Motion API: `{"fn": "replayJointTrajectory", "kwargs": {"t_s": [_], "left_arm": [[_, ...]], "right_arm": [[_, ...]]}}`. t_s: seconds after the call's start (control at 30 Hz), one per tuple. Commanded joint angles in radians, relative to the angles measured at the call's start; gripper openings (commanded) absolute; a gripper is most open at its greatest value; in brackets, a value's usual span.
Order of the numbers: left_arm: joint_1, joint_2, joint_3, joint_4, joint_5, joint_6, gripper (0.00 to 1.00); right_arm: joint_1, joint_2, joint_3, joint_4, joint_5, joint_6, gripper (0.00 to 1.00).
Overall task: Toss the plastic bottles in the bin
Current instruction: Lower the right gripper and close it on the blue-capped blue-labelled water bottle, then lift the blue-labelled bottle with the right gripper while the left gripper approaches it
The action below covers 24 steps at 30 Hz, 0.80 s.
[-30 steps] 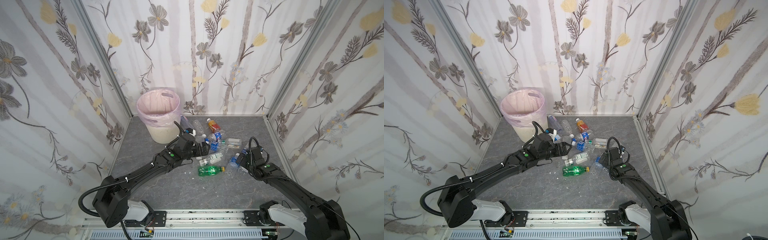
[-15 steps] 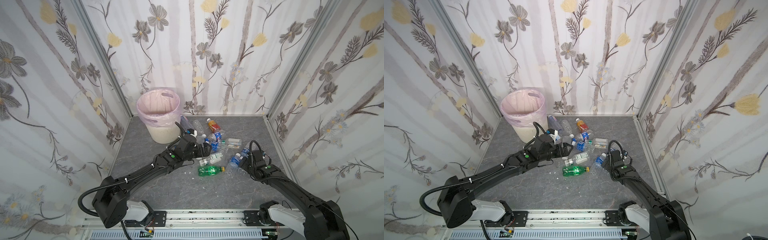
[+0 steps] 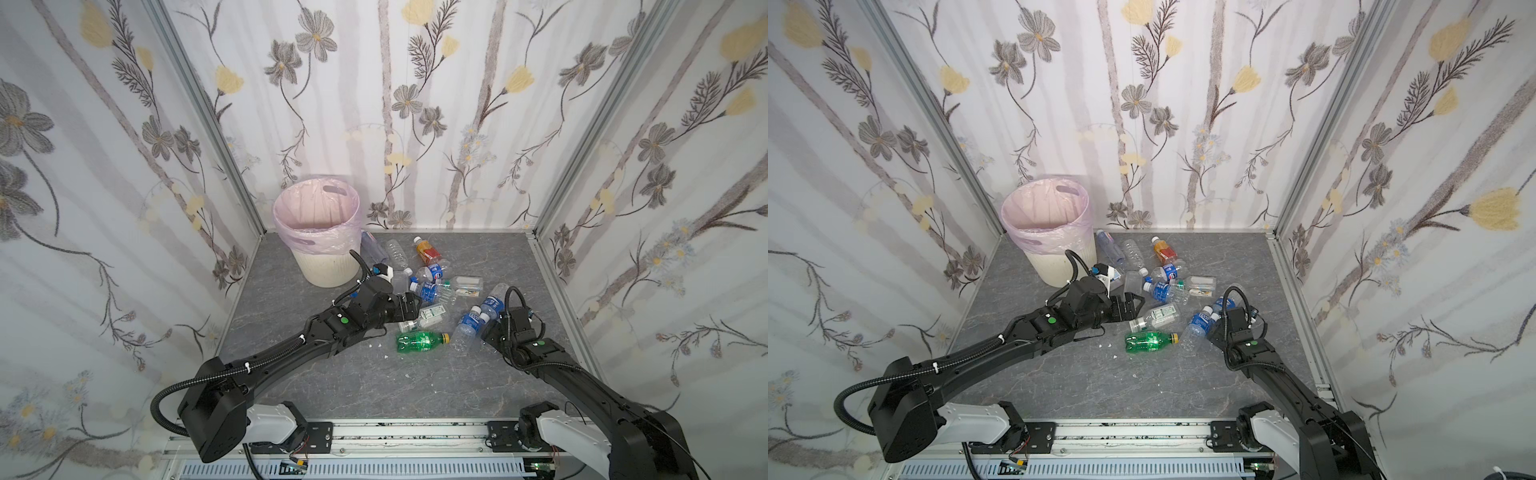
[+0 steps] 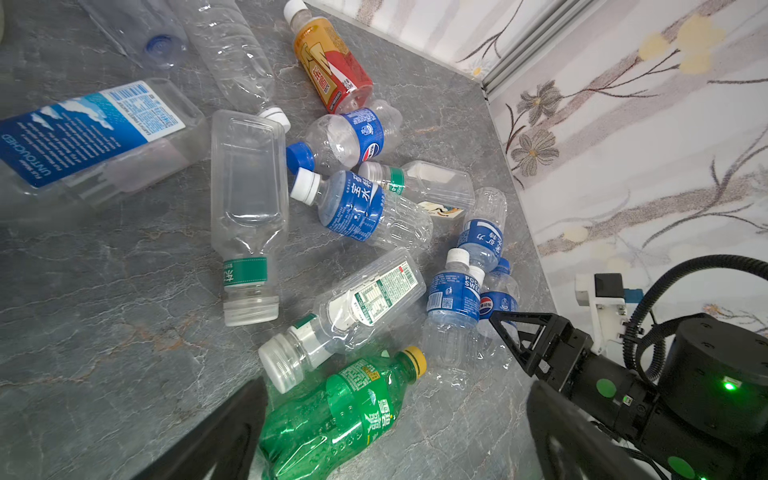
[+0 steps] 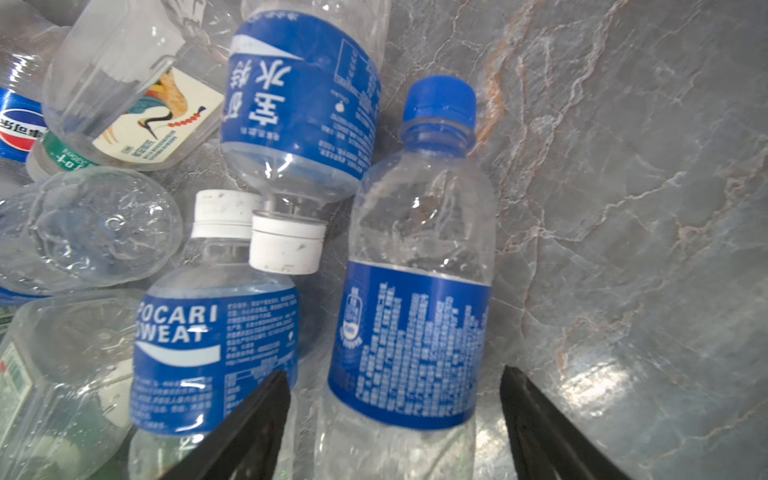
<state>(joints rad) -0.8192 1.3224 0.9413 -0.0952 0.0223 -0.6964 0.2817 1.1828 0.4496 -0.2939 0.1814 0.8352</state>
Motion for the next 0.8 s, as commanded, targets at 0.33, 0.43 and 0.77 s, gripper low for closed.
{"fn": "replayJointTrajectory", "kwargs": {"t_s": [0.33, 0.43, 0.77], "left_arm": [[-0.002, 0.035, 0.039, 0.008, 0.011, 0.002, 1.00], [-0.004, 0.038, 0.050, 0.006, 0.007, -0.007, 1.00], [0.000, 0.104, 0.142, -0.001, 0.091, -0.040, 1.00]], "right_arm": [[-0.006, 0.018, -0.070, 0.129, -0.067, -0.009, 0.60], [-0.010, 0.009, -0.072, 0.129, -0.080, -0.010, 0.52], [-0.012, -0.156, -0.015, 0.007, -0.086, -0.068, 0.44]]}}
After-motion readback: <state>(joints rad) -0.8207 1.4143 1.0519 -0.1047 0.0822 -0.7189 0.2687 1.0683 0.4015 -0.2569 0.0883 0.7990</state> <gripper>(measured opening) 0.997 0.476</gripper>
